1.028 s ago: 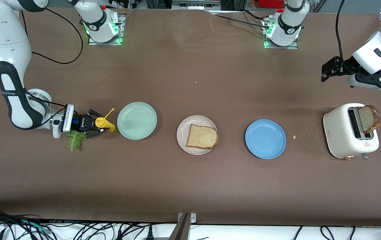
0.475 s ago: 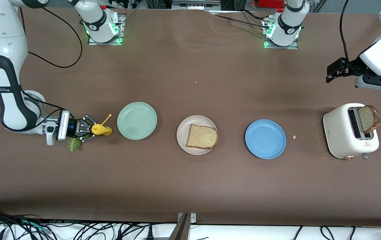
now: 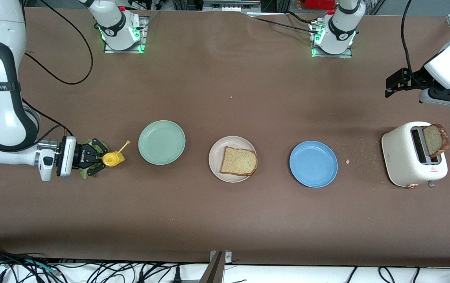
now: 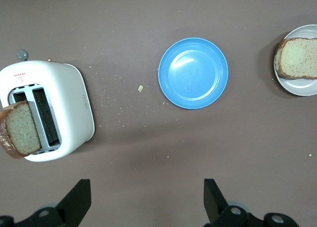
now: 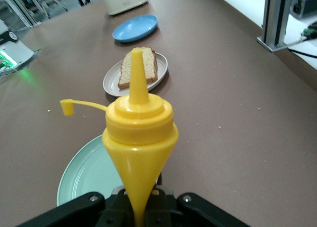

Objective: Make sandwich in beige plate with both arms

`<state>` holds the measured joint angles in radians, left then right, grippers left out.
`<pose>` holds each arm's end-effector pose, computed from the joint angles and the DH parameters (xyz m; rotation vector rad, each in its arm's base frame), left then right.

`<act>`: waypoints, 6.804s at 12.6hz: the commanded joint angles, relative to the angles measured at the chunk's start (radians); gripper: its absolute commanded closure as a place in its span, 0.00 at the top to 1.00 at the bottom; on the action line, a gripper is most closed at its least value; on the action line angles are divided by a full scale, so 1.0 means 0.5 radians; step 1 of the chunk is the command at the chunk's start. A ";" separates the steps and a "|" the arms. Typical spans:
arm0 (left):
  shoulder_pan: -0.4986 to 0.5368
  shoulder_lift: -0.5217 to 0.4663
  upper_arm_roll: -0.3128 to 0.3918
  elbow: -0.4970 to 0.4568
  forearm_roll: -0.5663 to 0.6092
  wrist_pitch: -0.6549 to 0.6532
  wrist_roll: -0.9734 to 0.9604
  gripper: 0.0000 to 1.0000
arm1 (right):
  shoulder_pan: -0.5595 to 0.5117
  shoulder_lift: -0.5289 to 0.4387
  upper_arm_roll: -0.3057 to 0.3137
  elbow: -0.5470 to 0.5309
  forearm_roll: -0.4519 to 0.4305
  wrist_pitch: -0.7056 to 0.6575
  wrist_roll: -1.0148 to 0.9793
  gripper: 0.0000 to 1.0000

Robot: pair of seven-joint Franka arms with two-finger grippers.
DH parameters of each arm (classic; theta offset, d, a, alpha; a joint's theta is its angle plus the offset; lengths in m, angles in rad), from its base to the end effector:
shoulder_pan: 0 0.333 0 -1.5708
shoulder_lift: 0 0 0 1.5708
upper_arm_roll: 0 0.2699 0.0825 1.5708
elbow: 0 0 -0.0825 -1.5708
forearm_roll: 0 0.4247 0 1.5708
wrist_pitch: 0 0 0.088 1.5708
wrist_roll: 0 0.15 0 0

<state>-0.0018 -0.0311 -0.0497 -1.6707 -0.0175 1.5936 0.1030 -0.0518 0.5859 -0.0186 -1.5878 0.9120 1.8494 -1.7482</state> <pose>0.5835 -0.0329 0.5045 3.1145 -0.2397 -0.0713 0.6814 0.0479 0.2066 -1.8933 -1.3839 -0.5727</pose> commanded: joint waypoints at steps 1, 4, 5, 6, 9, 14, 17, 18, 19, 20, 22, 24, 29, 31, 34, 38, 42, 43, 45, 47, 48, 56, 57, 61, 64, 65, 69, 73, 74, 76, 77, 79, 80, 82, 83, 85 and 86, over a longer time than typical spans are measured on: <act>0.007 -0.014 -0.008 -0.006 0.026 -0.015 0.012 1.00 | 0.106 -0.070 -0.003 0.135 -0.322 0.023 0.485 0.00; 0.004 -0.014 -0.008 -0.006 0.026 -0.015 0.012 1.00 | 0.284 -0.104 -0.003 0.264 -0.633 0.038 0.912 0.01; 0.007 -0.014 -0.008 -0.006 0.023 -0.015 0.012 1.00 | 0.342 -0.104 -0.003 0.307 -0.749 0.068 1.044 0.01; 0.007 -0.014 -0.008 -0.006 0.023 -0.015 0.012 1.00 | 0.413 -0.104 -0.003 0.337 -0.851 0.093 1.145 0.01; 0.004 -0.014 -0.008 -0.006 0.023 -0.015 0.012 1.00 | 0.609 -0.101 0.006 0.368 -1.258 0.167 1.321 0.00; 0.004 -0.014 -0.008 -0.006 0.023 -0.015 0.012 1.00 | 0.882 -0.089 0.175 0.371 -1.982 0.207 1.689 0.01; 0.004 -0.014 -0.008 -0.006 0.023 -0.015 0.012 1.00 | 1.073 -0.049 0.191 0.371 -2.320 0.182 1.787 0.01; 0.004 -0.014 -0.008 -0.006 0.023 -0.015 0.012 1.00 | 1.116 -0.031 0.209 0.371 -2.421 0.164 1.818 0.01; 0.004 -0.014 -0.008 -0.006 0.023 -0.015 0.012 1.00 | 1.162 0.009 0.218 0.371 -2.523 0.158 1.846 0.01; 0.004 -0.014 -0.008 -0.006 0.023 -0.015 0.012 1.00 | 1.220 0.043 0.215 0.371 -2.612 0.158 1.885 0.01; 0.004 -0.014 -0.008 -0.006 0.023 -0.015 0.012 1.00 | 1.278 0.110 0.215 0.374 -2.753 0.158 1.892 0.01; 0.004 -0.014 -0.008 -0.006 0.023 -0.015 0.012 1.00 | 1.367 0.181 0.215 0.384 -2.937 0.097 1.895 0.01; 0.004 -0.014 -0.008 -0.006 0.023 -0.015 0.012 1.00 | 1.481 0.368 0.212 0.583 -3.085 -0.109 1.895 0.01; 0.004 -0.014 -0.008 -0.006 0.023 -0.015 0.012 1.00 | 1.481 0.368 0.212 0.583 -3.085 -0.100 1.895 0.01; 0.004 -0.014 -0.008 -0.006 0.023 -0.015 0.012 1.00 | 1.484 0.380 0.212 0.601 -3.082 -0.088 1.904 0.01; 0.004 -0.014 -0.008 -0.006 0.023 -0.015 0.012 1.00 | 1.420 0.301 0.209 0.614 -2.911 -0.054 1.895 0.02; 0.004 -0.014 -0.008 -0.006 0.026 -0.015 0.012 1.00 | 1.257 0.187 0.209 0.614 -2.485 -0.057 1.825 0.02; 0.004 -0.014 -0.011 -0.006 0.026 -0.015 0.012 1.00 | 1.242 0.178 0.206 0.614 -2.390 -0.057 1.824 0.02; 0.004 -0.014 -0.011 -0.006 0.026 -0.015 0.009 1.00 | 1.138 0.114 0.197 0.611 -2.111 -0.054 1.791 0.02; 0.001 -0.014 -0.011 -0.006 0.026 -0.015 0.006 1.00 | 1.006 0.037 0.194 0.583 -1.770 -0.048 1.653 0.02; 0.001 -0.014 -0.011 -0.006 0.026 -0.015 0.003 1.00 | 0.927 -0.033 0.191 0.525 -1.599 -0.048 1.561 0.02; 0.001 -0.014 -0.014 -0.006 0.026 -0.015 0.006 1.00 | 0.432 -0.218 0.087 0.206 -0.448 -0.146 0.547 0.02; 0.001 -0.014 -0.011 -0.006 0.026 -0.015 0.006 1.00 | 0.405 -0.218 0.053 0.142 -0.362 -0.155 0.366 0.02; 0.001 -0.014 -0.011 -0.006 0.026 -0.015 0.006 1.00 | 0.138 -0.151 0.013 -0.012 -0.014 -0.360 -0.239 0.02; 0.001 -0.014 -0.011 -0.006 0.026 -0.015 0.003 1.00 | -0.061 0.006 0.013 -0.021 0.072 -0.599 -0.567 0.02; 0.001 -0.014 -0.014 -0.006 0.026 -0.015 0.003 1.00 | -0.108 0.067 0.010 -0.021 0.078 -0.640 -0.723 0.02; 0.001 -0.014 -0.014 -0.006 0.026 -0.015 0.006 1.00 | -0.185 0.202 0.010 -0.021 0.054 -0.668 -1.132 0.02; 0.001 -0.014 -0.011 -0.006 0.026 -0.015 0.006 1.00 | -0.228 0.368 0.010 -0.006 0.075 -0.662 -1.421 0.02; 0.001 -0.014 -0.011 -0.006 0.026 -0.015 0.009 1.00 | -0.231 0.396 0.010 -0.003 0.075 -0.661 -1.455 0.02; 0.001 -0.014 -0.014 -0.006 0.026 -0.015 0.006 1.00 | -0.243 0.448 0.010 0.009 0.075 -0.646 -1.535 0.03; 0.001 -0.014 -0.014 -0.006 0.026 -0.015 0.006 1.00 | -0.246 0.460 0.010 0.019 0.075 -0.649 -1.547 0.03; 0.001 -0.014 -0.014 -0.006 0.026 -0.015 0.006 1.00 | -0.261 0.488 0.010 0.022 0.081 -0.649 -1.572 0.03; 0.001 -0.014 -0.014 -0.006 0.029 -0.015 0.006 1.00 | -0.268 0.506 0.010 0.025 0.118 -0.646 -1.593 0.04; 0.001 -0.014 -0.014 -0.006 0.029 -0.015 0.006 1.00 | -0.283 0.573 0.010 0.025 0.161 -0.649 -1.612 0.04; 0.001 -0.014 -0.014 -0.006 0.029 -0.015 0.006 1.00 | -0.292 0.592 0.010 0.025 0.173 -0.649 -1.612 0.04; 0.001 -0.014 -0.014 -0.006 0.029 -0.015 0.006 1.00 | -0.292 0.592 0.010 0.046 0.173 -0.646 -1.603 0.06; 0.001 -0.014 -0.014 -0.006 0.029 -0.015 0.006 1.00 | -0.295 0.592 0.010 0.049 0.173 -0.649 -1.578 0.25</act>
<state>-0.0026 -0.0311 -0.0523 -1.6708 -0.0175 1.5932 0.1030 -0.1869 0.8625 -0.0225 -1.5928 0.9849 1.5340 -2.5377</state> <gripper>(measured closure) 0.000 0.938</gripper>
